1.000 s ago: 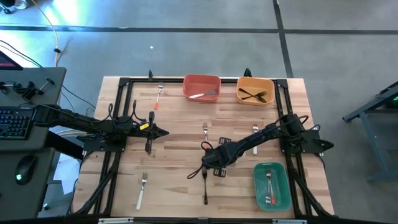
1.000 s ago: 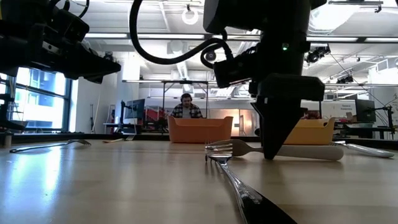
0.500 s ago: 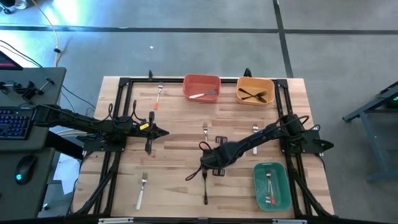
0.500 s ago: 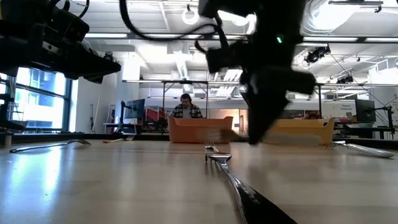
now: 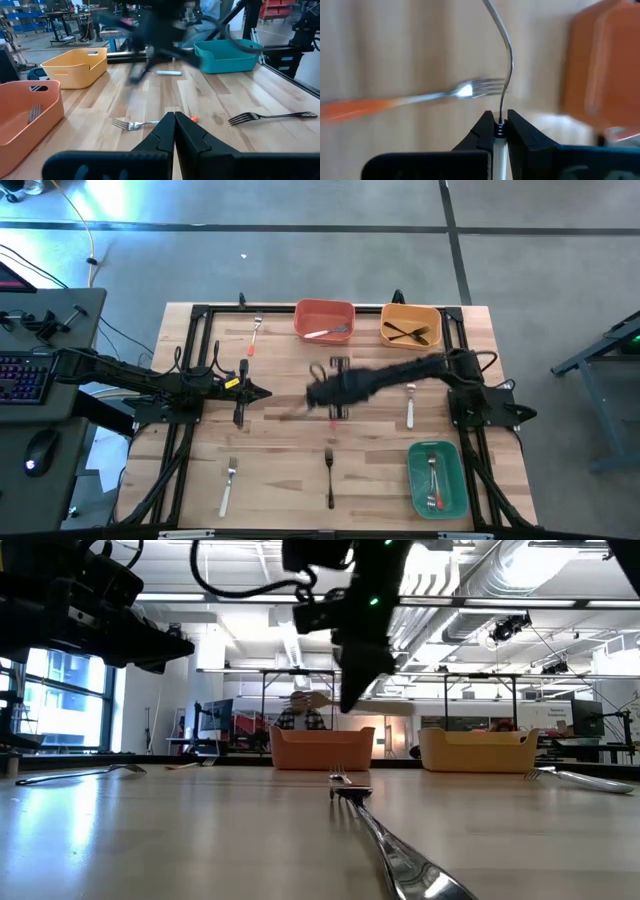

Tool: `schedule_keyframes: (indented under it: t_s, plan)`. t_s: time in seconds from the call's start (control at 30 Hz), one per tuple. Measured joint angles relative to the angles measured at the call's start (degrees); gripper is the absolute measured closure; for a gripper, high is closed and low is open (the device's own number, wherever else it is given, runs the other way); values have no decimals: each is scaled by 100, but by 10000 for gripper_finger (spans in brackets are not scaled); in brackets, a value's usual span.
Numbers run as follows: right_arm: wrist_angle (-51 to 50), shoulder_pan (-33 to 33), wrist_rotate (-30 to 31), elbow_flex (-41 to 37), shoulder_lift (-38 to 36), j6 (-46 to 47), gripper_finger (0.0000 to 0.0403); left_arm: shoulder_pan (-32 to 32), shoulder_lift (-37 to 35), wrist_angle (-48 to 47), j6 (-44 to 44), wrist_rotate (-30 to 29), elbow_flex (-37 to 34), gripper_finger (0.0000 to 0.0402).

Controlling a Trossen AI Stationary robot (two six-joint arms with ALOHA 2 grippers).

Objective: Sort silverware by color (type)
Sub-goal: Put the white fork into the orange bin

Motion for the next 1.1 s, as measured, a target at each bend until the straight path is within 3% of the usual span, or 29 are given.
schedule_keyframes:
  t_s: [0.33,0.57,0.93,1.1]
  plan:
    - [1911,-1725,-79,128,0,-1524,402,0,0,0,88,-2,0,401]
    - [2742,-2630,-1163,130,51,-2001,402,-2,0,9,94,-2,0,401]
    - [3067,-3375,-2046,85,496,-2471,400,-2,0,56,84,0,2,401]
    - [3099,-3445,-2049,85,498,-2310,361,0,0,86,90,0,2,401]
